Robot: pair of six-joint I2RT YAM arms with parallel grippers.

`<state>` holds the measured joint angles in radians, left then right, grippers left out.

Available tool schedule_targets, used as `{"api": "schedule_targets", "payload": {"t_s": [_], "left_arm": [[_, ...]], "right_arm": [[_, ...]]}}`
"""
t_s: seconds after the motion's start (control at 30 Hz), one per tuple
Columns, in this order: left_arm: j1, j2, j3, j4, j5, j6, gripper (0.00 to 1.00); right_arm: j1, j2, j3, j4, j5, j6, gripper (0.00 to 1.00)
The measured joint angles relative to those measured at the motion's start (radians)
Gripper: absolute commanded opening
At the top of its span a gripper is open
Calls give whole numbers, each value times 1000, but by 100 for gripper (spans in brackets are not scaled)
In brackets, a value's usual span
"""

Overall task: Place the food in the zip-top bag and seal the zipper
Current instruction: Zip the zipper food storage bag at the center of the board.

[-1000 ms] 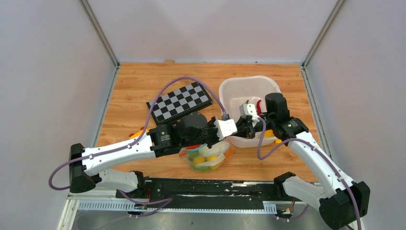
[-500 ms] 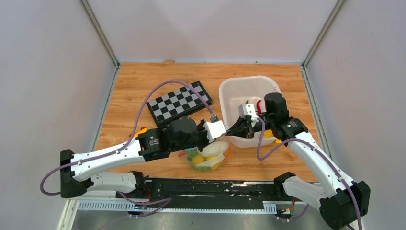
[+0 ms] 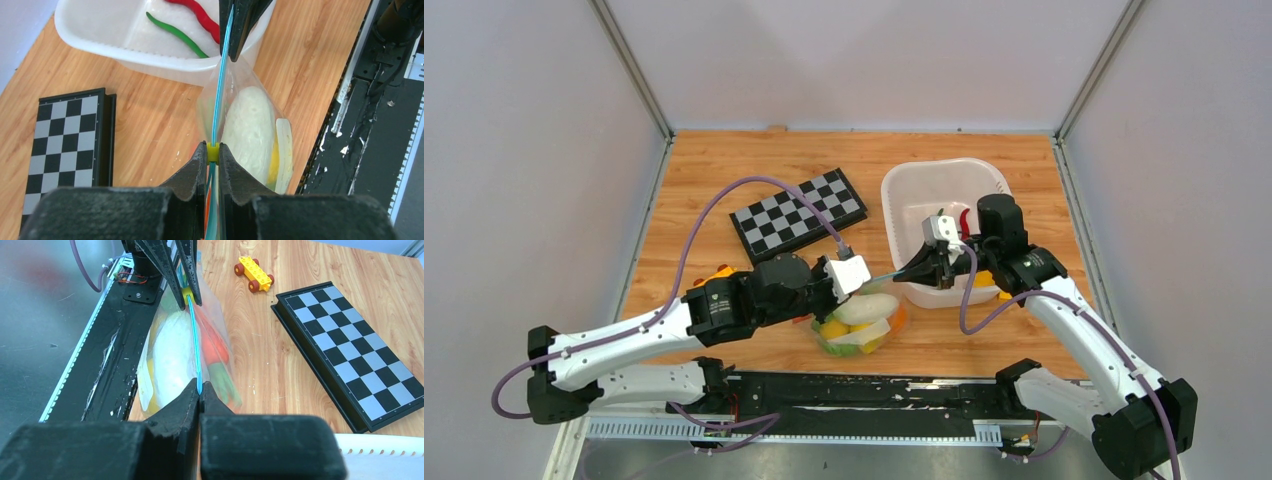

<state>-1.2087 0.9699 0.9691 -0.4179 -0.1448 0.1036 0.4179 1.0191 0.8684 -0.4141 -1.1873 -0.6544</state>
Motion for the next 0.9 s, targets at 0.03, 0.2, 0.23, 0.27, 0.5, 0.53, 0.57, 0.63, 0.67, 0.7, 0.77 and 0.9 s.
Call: {"api": "schedule_targets", "payload": {"t_s": [0.03, 0.2, 0.23, 0.27, 0.5, 0.53, 0.57, 0.63, 0.67, 0.7, 0.77, 0.9], "left_arm": [[0, -2, 0, -2, 1, -2, 0], [1, 7, 4, -16, 17, -5, 0], [1, 15, 10, -19, 24, -5, 0], [2, 29, 19, -23, 33, -5, 0], [3, 125, 74, -28, 95, -2, 0], [3, 130, 78, -29, 99, -1, 0], [3, 134, 82, -29, 103, -1, 0], [3, 140, 89, -28, 112, -1, 0], [3, 140, 89, -28, 115, -1, 0], [3, 140, 89, -28, 117, -1, 0], [3, 140, 89, -28, 119, -1, 0], [5, 140, 89, -28, 118, -2, 0]], "right_arm": [[0, 0, 0, 1, -1, 2, 4], [5, 0, 0, -1, -6, 16, 43], [8, 0, 0, -2, -6, 19, 48], [13, 0, 0, -1, -6, 19, 53], [60, 3, 0, -1, 26, 22, 59], [66, 6, 1, -2, 28, 22, 58], [74, 10, 3, -3, 32, 21, 58], [102, 27, 10, -5, 46, 21, 57], [122, 40, 17, -7, 57, 21, 56], [133, 50, 21, -8, 65, 19, 54], [153, 66, 29, -11, 81, 17, 49], [166, 83, 36, -17, 106, 13, 30]]}}
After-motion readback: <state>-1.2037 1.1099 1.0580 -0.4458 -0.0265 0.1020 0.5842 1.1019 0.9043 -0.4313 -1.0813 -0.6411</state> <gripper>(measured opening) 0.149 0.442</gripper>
